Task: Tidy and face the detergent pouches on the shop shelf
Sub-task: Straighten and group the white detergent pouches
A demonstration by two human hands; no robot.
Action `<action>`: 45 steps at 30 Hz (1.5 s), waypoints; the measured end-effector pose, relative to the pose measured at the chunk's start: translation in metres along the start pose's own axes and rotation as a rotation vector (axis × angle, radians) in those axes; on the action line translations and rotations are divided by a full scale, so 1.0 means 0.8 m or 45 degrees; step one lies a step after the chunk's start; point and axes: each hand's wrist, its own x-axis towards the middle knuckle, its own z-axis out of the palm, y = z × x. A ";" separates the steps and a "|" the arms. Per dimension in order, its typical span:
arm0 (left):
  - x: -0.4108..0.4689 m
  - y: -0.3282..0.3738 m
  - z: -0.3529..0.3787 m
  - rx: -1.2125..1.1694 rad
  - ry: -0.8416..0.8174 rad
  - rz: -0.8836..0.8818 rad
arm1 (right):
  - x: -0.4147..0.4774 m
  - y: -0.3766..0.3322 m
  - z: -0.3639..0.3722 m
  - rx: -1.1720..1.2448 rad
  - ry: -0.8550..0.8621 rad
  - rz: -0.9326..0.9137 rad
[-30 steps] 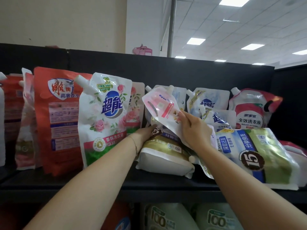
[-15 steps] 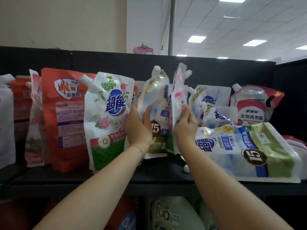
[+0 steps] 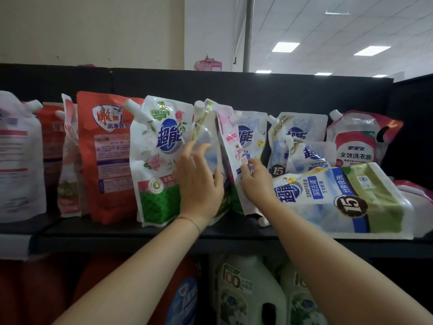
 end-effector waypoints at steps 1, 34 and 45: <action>-0.002 0.006 -0.002 0.017 -0.042 0.049 | 0.000 0.005 -0.008 -0.089 0.002 -0.014; -0.047 0.072 0.109 -0.556 -0.830 -0.403 | -0.016 0.046 -0.138 -1.017 0.262 -0.197; -0.054 0.106 0.097 -1.058 -0.915 -0.197 | 0.023 -0.013 -0.103 0.151 0.618 -0.145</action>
